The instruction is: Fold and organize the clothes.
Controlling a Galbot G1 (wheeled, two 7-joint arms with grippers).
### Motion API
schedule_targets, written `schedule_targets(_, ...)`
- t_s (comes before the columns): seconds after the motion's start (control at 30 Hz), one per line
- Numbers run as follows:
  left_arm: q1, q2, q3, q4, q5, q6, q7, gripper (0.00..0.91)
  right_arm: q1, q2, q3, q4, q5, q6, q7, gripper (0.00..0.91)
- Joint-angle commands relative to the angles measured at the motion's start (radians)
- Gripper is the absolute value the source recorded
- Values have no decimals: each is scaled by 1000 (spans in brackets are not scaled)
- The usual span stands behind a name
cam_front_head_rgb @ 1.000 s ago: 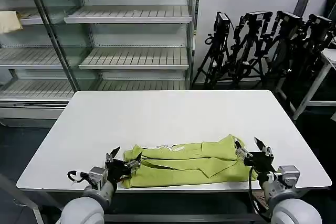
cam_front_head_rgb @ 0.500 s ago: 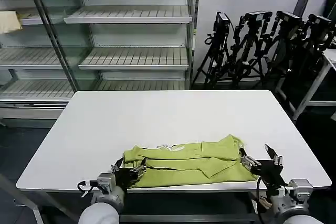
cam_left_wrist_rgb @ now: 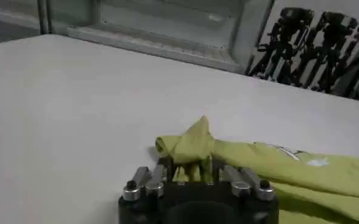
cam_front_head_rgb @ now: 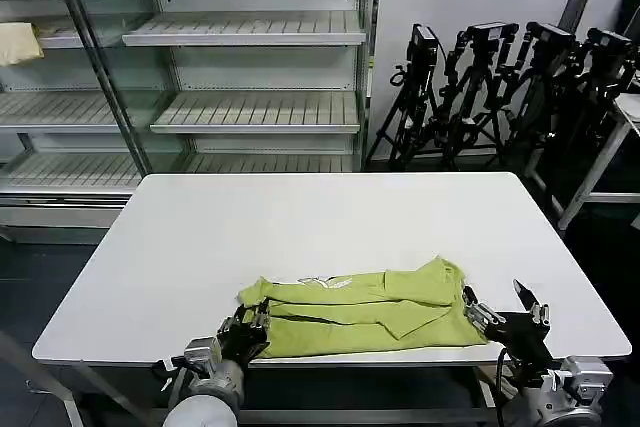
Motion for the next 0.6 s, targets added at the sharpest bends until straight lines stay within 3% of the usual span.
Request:
schedule_targets(0.03, 31, -38, -8, -11, -110, -60, 2, 40, -22, 4, 11, 23, -3, 2, -4, 907)
schedule_targets(0.2, 43, -48, -51, -52, -180, -97, 18, 40, -29, -2, 35, 42, 8, 2, -2, 907)
schedule_targets(0.33, 43, -15, -123, -90, -245, -100, 23, 40, -31, -2, 46, 49, 15, 1, -1, 907)
schedule_targets(0.6, 12, 172, -345, -86, -430, -79, 23, 40, -22, -2, 58, 49, 28, 0, 0, 907)
